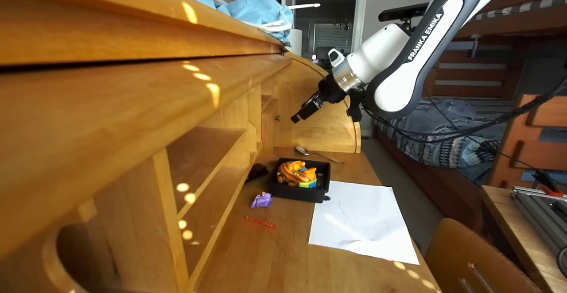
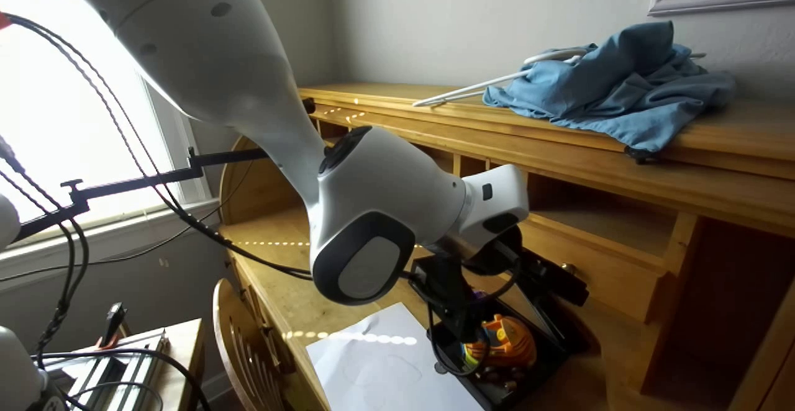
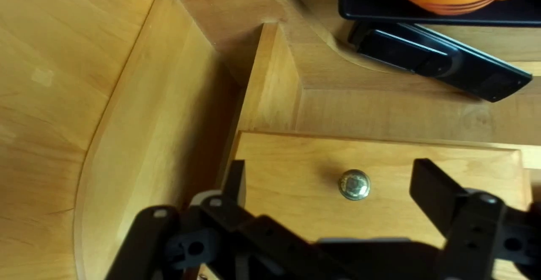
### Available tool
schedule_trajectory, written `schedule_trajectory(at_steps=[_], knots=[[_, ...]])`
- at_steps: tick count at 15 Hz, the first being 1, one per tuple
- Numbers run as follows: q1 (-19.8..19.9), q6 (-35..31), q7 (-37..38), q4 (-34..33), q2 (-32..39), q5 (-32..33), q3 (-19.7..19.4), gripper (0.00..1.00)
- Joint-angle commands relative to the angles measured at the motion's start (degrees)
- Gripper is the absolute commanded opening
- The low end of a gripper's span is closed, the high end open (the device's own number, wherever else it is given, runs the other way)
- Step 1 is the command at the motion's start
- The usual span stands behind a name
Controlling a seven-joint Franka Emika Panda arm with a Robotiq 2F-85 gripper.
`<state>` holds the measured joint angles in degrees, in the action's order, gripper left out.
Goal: Open the top right drawer
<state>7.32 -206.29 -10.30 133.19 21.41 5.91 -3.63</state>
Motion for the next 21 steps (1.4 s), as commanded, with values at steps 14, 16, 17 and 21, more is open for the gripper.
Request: schedule_trajectory(at_steps=[14,16,17,21], knots=[[3.01,-0.09,-0.35,-14.13,10.41,9.01,2.43,1.0],[2.8,0.37,-0.51,-15.4,11.5,9.33,2.97,1.0],[3.07,0.46,-0.47,-15.31,11.68,9.88,3.49,1.0],[2.22,-0.03,-0.06,-14.54,12.3,10.68,3.41,0.99]])
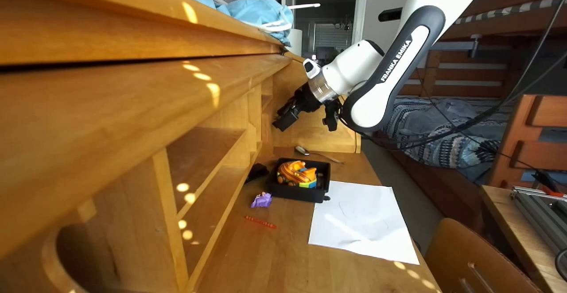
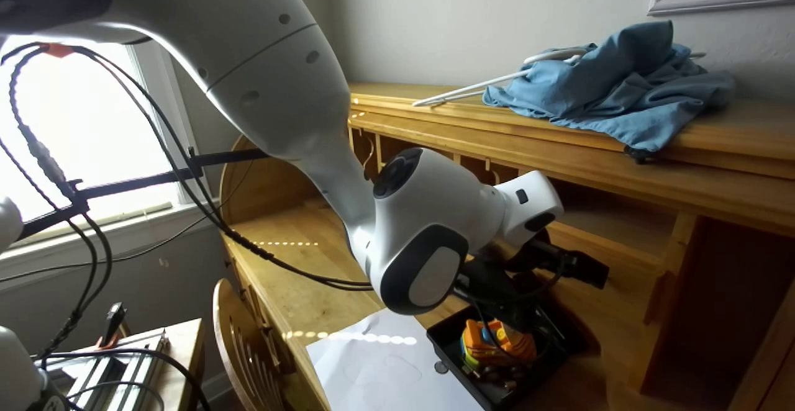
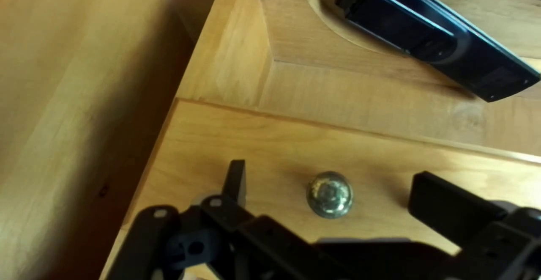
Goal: Open the top right drawer
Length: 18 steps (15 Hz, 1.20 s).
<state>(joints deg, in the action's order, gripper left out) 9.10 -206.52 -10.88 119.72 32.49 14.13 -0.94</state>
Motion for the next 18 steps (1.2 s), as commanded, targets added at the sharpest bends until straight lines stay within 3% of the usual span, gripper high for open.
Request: schedule_trajectory(at_steps=[1,13,14,18], knots=[[0.51,-0.18,0.59,-0.72,1.13,2.65,0.81,0.82],[-2.46,-7.83,-0.46,5.07,-2.13,-0.18,-2.8,0.0],[-2.88,-8.06,-0.74,5.45,-2.14,-0.48,-3.16,0.06],[-3.91,-9.16,-1.02,8.36,-3.02,-2.12,-4.67,0.06]])
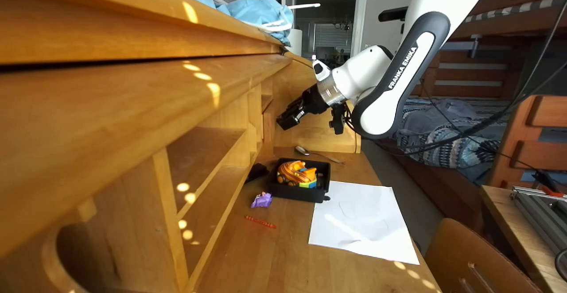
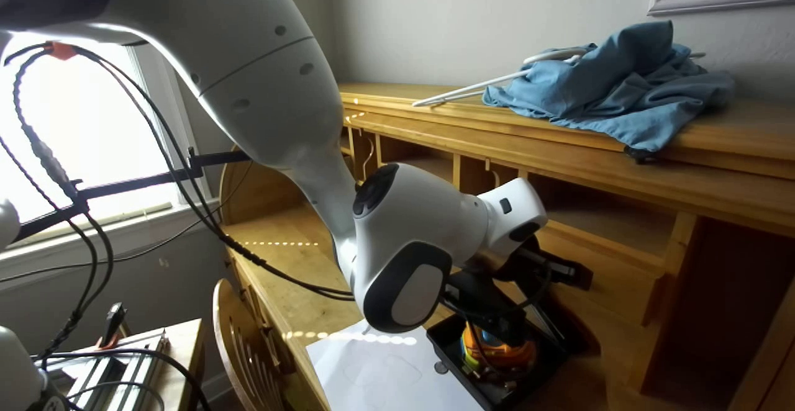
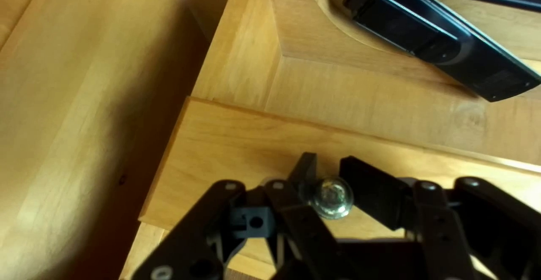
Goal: Open the top right drawer
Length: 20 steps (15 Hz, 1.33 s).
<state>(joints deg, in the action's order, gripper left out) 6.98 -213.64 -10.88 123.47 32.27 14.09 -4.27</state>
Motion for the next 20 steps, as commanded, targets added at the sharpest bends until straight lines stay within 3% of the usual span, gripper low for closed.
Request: schedule_trajectory(at_steps=[1,10,20], knots=[[-1.98,-2.54,-0.99,5.91,-3.23,-2.79,-1.85,0.06],[-4.0,-8.16,-1.72,14.21,-6.59,-7.77,-3.67,0.06],[-3.94,-9.75,-1.67,17.7,-7.96,-9.14,-4.0,0.06]])
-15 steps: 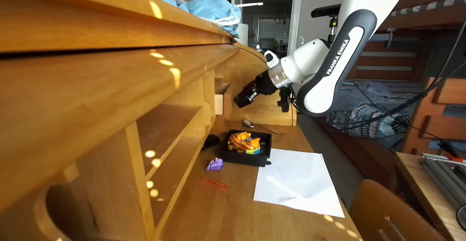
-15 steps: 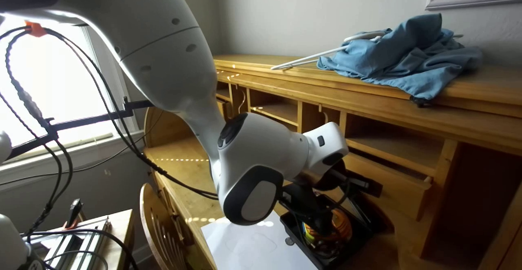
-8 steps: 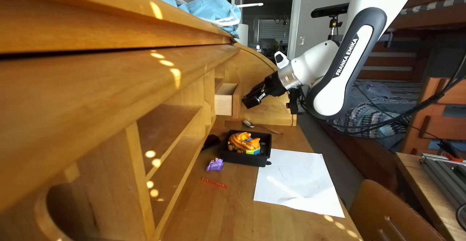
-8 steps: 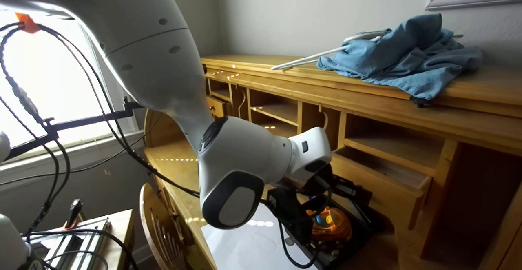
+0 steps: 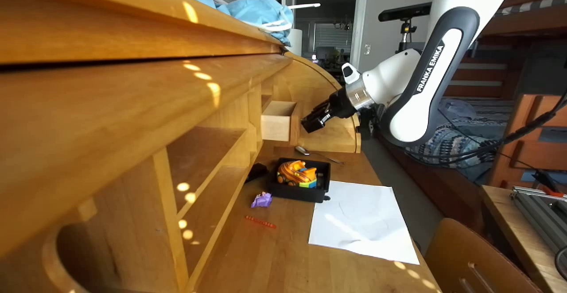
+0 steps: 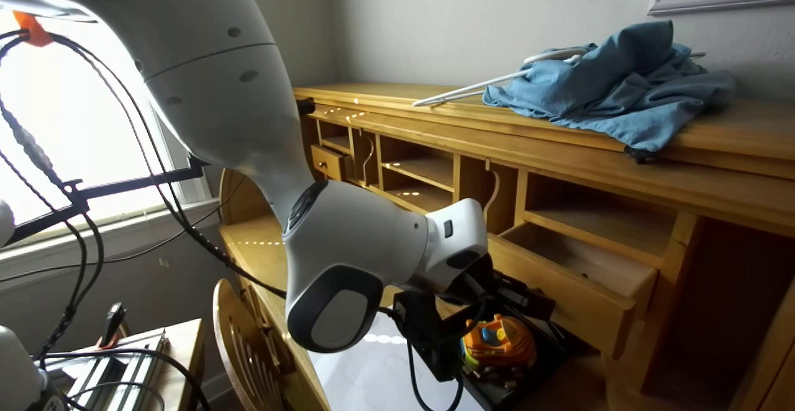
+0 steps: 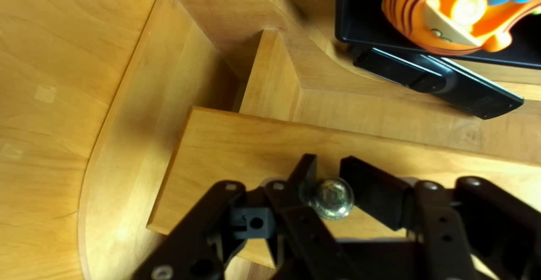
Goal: Open the top right drawer
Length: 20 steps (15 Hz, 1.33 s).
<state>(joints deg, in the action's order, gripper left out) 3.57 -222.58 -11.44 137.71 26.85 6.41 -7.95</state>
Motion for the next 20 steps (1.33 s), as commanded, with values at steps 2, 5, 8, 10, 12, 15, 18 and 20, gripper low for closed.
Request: schedule_trajectory(at_steps=[2,5,8,10,12,15,18,20], knots=[[-0.33,-0.71,-0.93,3.85,-2.75,-1.32,-0.34,0.06],[-0.29,-0.62,-0.93,4.27,-3.02,-1.33,-0.41,0.06],[-0.3,-0.26,-0.82,4.61,-3.33,-1.38,-0.41,0.49],[-0.46,-0.24,-1.01,4.8,-3.54,-1.49,-0.43,0.52],[-0.49,-0.04,-1.14,5.17,-4.02,-1.49,-0.51,0.66],[-0.28,2.98,-0.56,6.49,-6.01,-0.82,-0.31,0.86],[-1.02,8.43,-0.93,8.7,-9.1,-1.76,-0.51,1.0],[-1.52,15.25,-0.84,11.05,-12.74,-2.26,-0.6,1.0]])
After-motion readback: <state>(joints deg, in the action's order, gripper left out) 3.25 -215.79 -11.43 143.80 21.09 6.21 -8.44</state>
